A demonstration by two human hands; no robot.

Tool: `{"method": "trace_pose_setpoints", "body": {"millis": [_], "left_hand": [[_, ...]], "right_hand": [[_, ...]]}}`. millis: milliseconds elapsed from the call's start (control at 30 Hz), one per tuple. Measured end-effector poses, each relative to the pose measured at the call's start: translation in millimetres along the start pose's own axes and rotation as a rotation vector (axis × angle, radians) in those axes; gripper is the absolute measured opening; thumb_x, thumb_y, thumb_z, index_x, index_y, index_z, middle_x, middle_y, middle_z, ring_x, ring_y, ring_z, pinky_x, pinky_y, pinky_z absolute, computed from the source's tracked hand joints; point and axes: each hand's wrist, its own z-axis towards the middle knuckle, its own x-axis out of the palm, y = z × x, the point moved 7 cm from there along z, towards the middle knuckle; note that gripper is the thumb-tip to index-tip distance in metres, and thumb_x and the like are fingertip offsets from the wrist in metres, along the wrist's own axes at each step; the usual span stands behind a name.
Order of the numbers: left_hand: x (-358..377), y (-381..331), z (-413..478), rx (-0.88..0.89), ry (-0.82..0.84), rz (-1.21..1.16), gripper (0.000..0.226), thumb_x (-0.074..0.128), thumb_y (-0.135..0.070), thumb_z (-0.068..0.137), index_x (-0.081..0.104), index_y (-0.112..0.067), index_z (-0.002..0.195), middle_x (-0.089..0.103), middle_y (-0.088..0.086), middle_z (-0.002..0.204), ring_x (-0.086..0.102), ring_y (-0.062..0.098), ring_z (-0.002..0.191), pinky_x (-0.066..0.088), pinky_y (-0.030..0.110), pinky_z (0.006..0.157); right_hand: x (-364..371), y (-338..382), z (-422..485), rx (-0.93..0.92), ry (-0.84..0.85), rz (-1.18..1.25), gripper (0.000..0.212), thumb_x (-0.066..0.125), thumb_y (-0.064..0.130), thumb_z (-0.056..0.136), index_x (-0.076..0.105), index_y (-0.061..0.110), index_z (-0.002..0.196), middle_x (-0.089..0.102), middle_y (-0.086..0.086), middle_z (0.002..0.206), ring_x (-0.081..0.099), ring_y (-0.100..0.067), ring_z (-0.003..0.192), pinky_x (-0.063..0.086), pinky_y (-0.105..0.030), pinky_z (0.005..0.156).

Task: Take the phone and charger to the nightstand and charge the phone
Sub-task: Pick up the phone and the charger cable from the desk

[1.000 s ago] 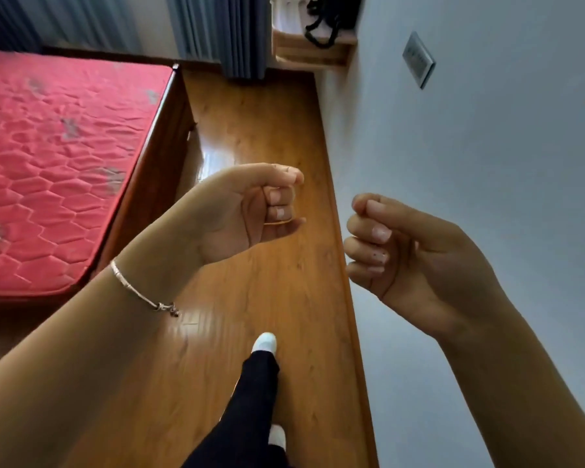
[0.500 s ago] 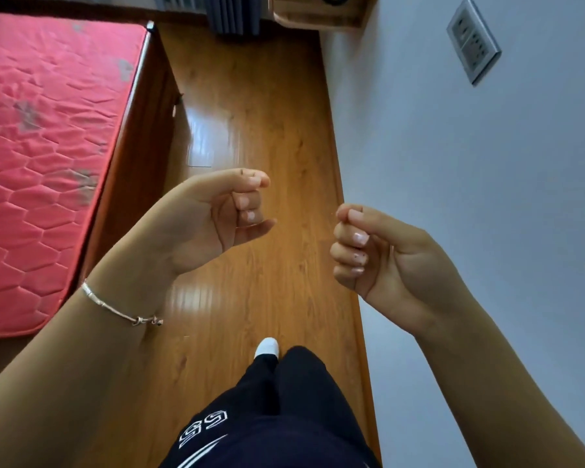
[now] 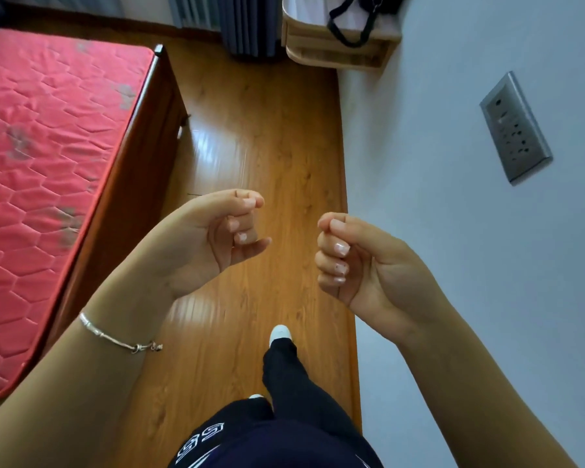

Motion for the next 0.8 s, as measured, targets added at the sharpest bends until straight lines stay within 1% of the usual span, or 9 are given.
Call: {"method": "trace_pose_setpoints", "body": {"millis": [100, 233, 367, 467, 700, 800], "left_hand": [[-1.1, -25.6, 30.1, 0.032, -0.01, -0.014, 0.008, 0.052, -0.015, 0.081, 0.058, -0.018, 0.078, 0.038, -0.012, 0.047, 0.04, 0.004, 0.044, 0.055, 0.027, 0.072], [-10.3, -55.4, 59.9, 0.094, -0.049, -0.052, 0.007, 0.049, -0.013, 0.082, 0.055, -0.016, 0.08, 0.038, -0.012, 0.045, 0.04, 0.003, 0.044, 0.055, 0.026, 0.07], [-28.8, -75.6, 84.4, 0.116, -0.114, -0.086, 0.005, 0.051, -0.013, 0.08, 0.055, -0.016, 0.08, 0.038, -0.011, 0.045, 0.04, 0.004, 0.043, 0.055, 0.026, 0.069], [-43.7, -89.4, 108.2, 0.108, -0.158, -0.103, 0.007, 0.051, -0.013, 0.08, 0.057, -0.017, 0.077, 0.037, -0.011, 0.045, 0.039, 0.004, 0.043, 0.055, 0.026, 0.068], [-86.5, -153.6, 186.3, 0.131, -0.141, -0.072, 0.006, 0.053, -0.013, 0.079, 0.058, -0.016, 0.078, 0.037, -0.01, 0.047, 0.04, 0.005, 0.044, 0.055, 0.027, 0.068], [-102.0, -183.1, 227.4, 0.129, -0.132, -0.091, 0.009, 0.054, -0.013, 0.078, 0.061, -0.017, 0.075, 0.037, -0.01, 0.046, 0.039, 0.006, 0.044, 0.055, 0.027, 0.068]], "right_hand": [[-7.0, 28.9, 31.1, 0.007, 0.025, 0.001, 0.019, 0.051, 0.018, 0.083, 0.067, 0.018, 0.072, 0.048, 0.006, 0.055, 0.043, -0.006, 0.048, 0.038, -0.017, 0.046], [-9.7, 60.1, 72.6, 0.02, 0.053, -0.024, 0.019, 0.052, 0.018, 0.083, 0.067, 0.018, 0.073, 0.048, 0.005, 0.056, 0.044, -0.007, 0.049, 0.039, -0.018, 0.046], [-4.4, 79.4, 113.9, 0.057, 0.12, -0.035, 0.02, 0.05, 0.018, 0.085, 0.067, 0.017, 0.073, 0.049, 0.004, 0.055, 0.045, -0.008, 0.048, 0.04, -0.018, 0.046], [-4.0, 92.7, 149.2, 0.077, 0.134, -0.048, 0.02, 0.051, 0.019, 0.084, 0.067, 0.017, 0.072, 0.048, 0.004, 0.055, 0.044, -0.008, 0.048, 0.039, -0.017, 0.045], [-6.5, 139.1, 244.7, 0.051, 0.107, -0.032, 0.017, 0.053, 0.018, 0.082, 0.066, 0.016, 0.072, 0.048, 0.003, 0.055, 0.044, -0.008, 0.047, 0.039, -0.018, 0.045], [1.0, 162.4, 289.2, 0.042, 0.101, -0.058, 0.018, 0.052, 0.018, 0.083, 0.066, 0.016, 0.073, 0.049, 0.003, 0.055, 0.045, -0.008, 0.047, 0.04, -0.018, 0.045]]}}
